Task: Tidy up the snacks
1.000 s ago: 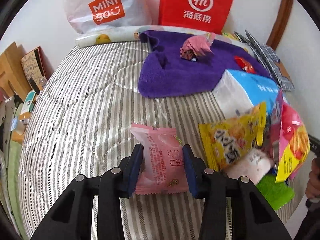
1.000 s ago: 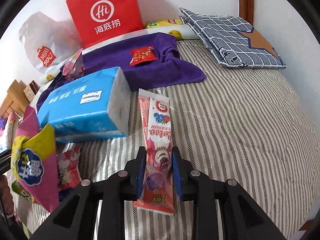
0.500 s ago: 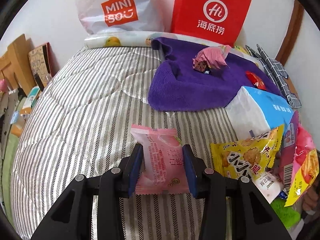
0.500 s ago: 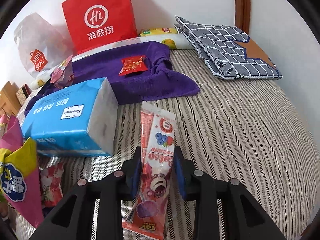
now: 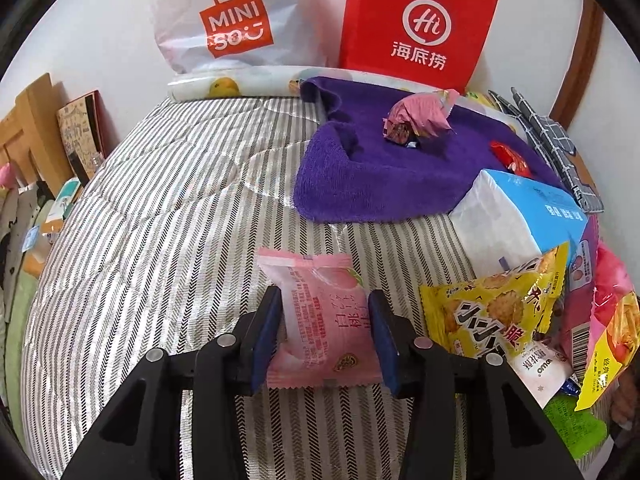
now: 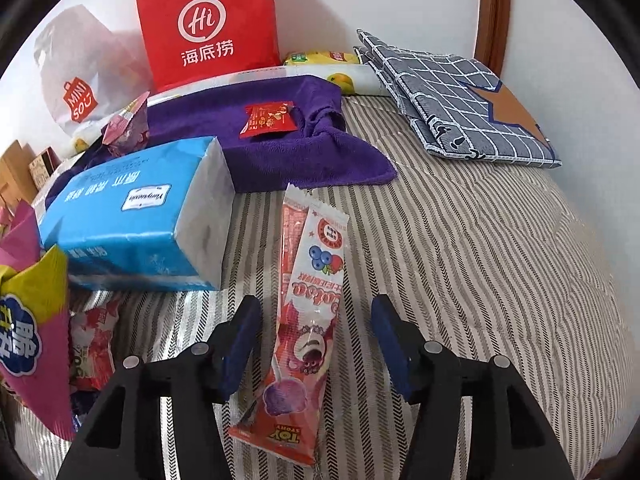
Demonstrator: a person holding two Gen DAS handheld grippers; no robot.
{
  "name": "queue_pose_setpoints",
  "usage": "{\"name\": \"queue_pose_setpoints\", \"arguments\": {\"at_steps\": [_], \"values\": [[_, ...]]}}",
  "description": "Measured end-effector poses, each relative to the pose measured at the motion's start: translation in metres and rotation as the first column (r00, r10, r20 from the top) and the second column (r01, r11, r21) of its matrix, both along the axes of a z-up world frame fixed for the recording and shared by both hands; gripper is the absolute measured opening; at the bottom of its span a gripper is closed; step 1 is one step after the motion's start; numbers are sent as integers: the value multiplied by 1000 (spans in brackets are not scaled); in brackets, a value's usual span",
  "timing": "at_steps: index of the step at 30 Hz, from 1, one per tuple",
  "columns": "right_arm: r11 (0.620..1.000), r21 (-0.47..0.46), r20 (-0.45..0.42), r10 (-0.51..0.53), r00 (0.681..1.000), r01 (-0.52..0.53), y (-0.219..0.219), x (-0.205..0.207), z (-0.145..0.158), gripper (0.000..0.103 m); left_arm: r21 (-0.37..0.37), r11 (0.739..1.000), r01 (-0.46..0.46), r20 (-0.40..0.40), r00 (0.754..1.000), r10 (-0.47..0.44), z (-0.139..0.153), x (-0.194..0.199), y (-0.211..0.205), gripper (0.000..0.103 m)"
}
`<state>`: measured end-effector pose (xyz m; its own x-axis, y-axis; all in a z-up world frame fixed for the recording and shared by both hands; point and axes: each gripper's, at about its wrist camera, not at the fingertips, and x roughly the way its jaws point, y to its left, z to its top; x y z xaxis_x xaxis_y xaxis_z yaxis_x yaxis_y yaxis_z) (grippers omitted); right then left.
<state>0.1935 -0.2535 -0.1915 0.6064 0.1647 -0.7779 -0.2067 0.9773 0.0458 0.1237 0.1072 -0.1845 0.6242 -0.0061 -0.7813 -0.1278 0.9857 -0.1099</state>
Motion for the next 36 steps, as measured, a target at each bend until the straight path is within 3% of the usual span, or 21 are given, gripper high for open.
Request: {"name": "queue_pose_setpoints", "arguments": {"at_steps": [7, 9, 12, 15, 26, 36], "values": [[1000, 3, 6, -3, 1000, 3, -2, -6, 0, 59, 43, 999, 11, -12, 1000, -10, 0, 2, -8, 48], [1000, -3, 15, -10, 1000, 10, -2, -7, 0, 51, 26, 1000, 10, -7, 1000, -10, 1, 1, -6, 48], [1000, 4, 25, -21, 999, 21, -4, -9, 1, 28, -13, 1000, 5, 5, 1000, -5, 1, -1, 0, 42], [1000, 12, 32, -23, 999, 22, -5, -10, 2, 24, -32, 999, 16, 9, 1000, -16, 2, -4, 1, 39], [998, 59, 29, -19, 999, 18, -5, -18, 8, 21, -97, 995, 20, 16, 1000, -18, 14, -26, 3, 38], [997, 72, 59, -29, 998, 25, -7, -31, 27, 17, -106, 992, 75, 50, 996, -70, 38, -35, -14, 38]]}}
